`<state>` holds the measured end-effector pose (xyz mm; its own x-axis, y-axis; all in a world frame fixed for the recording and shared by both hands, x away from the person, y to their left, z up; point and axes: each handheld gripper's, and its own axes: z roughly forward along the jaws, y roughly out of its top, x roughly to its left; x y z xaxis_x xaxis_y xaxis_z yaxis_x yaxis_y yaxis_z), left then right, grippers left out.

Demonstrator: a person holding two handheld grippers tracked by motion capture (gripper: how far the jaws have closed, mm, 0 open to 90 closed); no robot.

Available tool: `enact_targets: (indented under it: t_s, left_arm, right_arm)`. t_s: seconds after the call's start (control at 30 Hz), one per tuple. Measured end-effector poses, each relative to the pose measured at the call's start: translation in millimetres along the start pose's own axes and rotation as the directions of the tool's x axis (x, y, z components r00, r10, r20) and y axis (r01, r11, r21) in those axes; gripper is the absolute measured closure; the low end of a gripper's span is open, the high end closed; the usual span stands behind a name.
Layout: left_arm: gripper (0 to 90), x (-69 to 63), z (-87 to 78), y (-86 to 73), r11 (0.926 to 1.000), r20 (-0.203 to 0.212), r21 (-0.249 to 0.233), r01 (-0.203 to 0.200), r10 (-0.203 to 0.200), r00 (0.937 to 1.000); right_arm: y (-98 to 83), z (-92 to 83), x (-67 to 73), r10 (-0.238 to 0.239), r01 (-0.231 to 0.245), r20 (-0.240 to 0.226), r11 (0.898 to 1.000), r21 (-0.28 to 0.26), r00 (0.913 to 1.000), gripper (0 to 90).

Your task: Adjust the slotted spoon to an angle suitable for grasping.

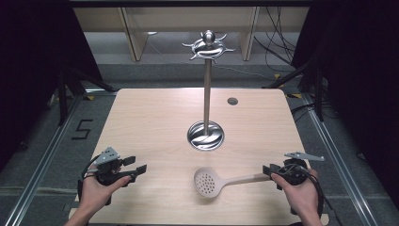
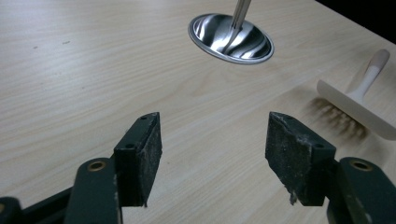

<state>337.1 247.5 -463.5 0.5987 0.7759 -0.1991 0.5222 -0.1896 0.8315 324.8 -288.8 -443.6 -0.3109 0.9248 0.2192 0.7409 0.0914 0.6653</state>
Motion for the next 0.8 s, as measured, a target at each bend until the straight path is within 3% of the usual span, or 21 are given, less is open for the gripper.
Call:
enact_targets:
  t_s: [0.03, 0.07, 0.1, 0.13, 0.17, 0.23, 0.3, 0.33, 0.37, 0.47, 0.6, 0.63, 0.7, 0.73, 0.8]
  left_arm:
    - [34.6, 0.0, 0.0, 0.0, 1.0000, 0.000, 0.000, 0.000, 0.000, 1.0000]
    - [34.6, 0.5, 1.7, -0.4, 1.0000, 0.006, 0.002, -0.005, 0.005, 1.0000]
    - [34.4, 0.4, 2.1, -0.3, 0.9999, 0.002, 0.010, -0.006, 0.006, 1.0000]
    - [34.4, 0.3, 3.2, -0.2, 0.9999, 0.003, 0.011, -0.002, 0.002, 1.0000]
    - [34.3, 0.3, 4.6, 0.5, 0.9999, 0.005, 0.011, -0.003, 0.003, 1.0000]
    - [34.3, 0.6, 6.3, 2.2, 0.9999, 0.007, 0.011, -0.011, 0.011, 0.9999]
    - [34.2, 0.0, 8.1, 3.2, 0.9998, 0.012, 0.017, -0.011, 0.011, 0.9999]
    - [34.1, -0.5, 9.6, 2.9, 0.9996, 0.018, 0.025, -0.013, 0.013, 0.9998]
    - [34.1, -0.5, 9.6, 2.9, 0.9996, 0.018, 0.025, -0.013, 0.013, 0.9998]
    - [34.1, -1.5, 9.2, 2.0, 0.9993, 0.022, 0.032, -0.018, 0.018, 0.9996]
    - [34.1, -1.0, 5.0, 1.3, 0.9998, 0.015, 0.016, -0.014, 0.014, 0.9998]
    - [34.1, -0.8, 4.1, 1.3, 0.9997, 0.010, 0.016, -0.017, 0.017, 0.9998]
    - [34.1, -0.4, 3.4, 0.3, 0.9999, 0.012, 0.009, -0.006, 0.006, 0.9999]
    - [34.1, 0.0, 2.9, -0.1, 0.9999, 0.012, 0.012, -0.009, 0.009, 0.9999]
    - [34.1, 0.3, 1.8, -0.5, 0.9998, 0.011, 0.015, -0.012, 0.012, 0.9999]
  right_arm:
    - [0.0, 0.0, 0.0, 0.000, 0.000, 0.000, 1.000, 0.000, 1.0000, 62.8]
    - [1.4, -4.0, 0.9, -0.029, 0.028, 0.026, 0.999, 0.046, 0.9992, 63.9]
    - [1.9, -6.1, -2.0, -0.108, 0.105, 0.060, 0.993, 0.056, 0.9923, 64.5]
    - [2.5, -7.7, -3.0, -0.149, 0.145, 0.073, 0.987, 0.066, 0.9861, 65.0]
    - [2.8, -10.0, -1.4, -0.166, 0.158, 0.068, 0.981, 0.112, 0.9837, 65.1]
    - [2.2, -10.5, -3.6, -0.225, 0.211, 0.063, 0.961, 0.177, 0.9723, 65.1]
    - [-0.7, -9.3, -5.3, -0.237, 0.218, 0.042, 0.941, 0.260, 0.9707, 65.1]
    - [-3.8, -7.8, -7.5, -0.253, 0.233, 0.028, 0.923, 0.306, 0.9670, 65.8]
    - [-3.8, -7.8, -7.5, -0.253, 0.233, 0.028, 0.923, 0.306, 0.9670, 65.8]
    - [-6.8, -7.6, -7.9, -0.242, 0.217, 0.024, 0.905, 0.365, 0.9699, 67.5]
    - [-4.0, -9.4, -10.4, -0.224, 0.184, 0.042, 0.881, 0.435, 0.9736, 81.6]
    - [-2.7, -9.5, -11.3, -0.234, 0.187, 0.054, 0.876, 0.444, 0.9708, 86.2]
    - [-0.6, -8.6, -14.6, -0.254, 0.197, 0.070, 0.871, 0.450, 0.9647, 90.0]
    - [2.0, -8.3, -13.4, -0.205, 0.139, 0.089, 0.867, 0.478, 0.9746, 90.0]
    - [5.3, -3.1, -19.9, -0.210, 0.133, 0.108, 0.865, 0.484, 0.9716, 90.0]
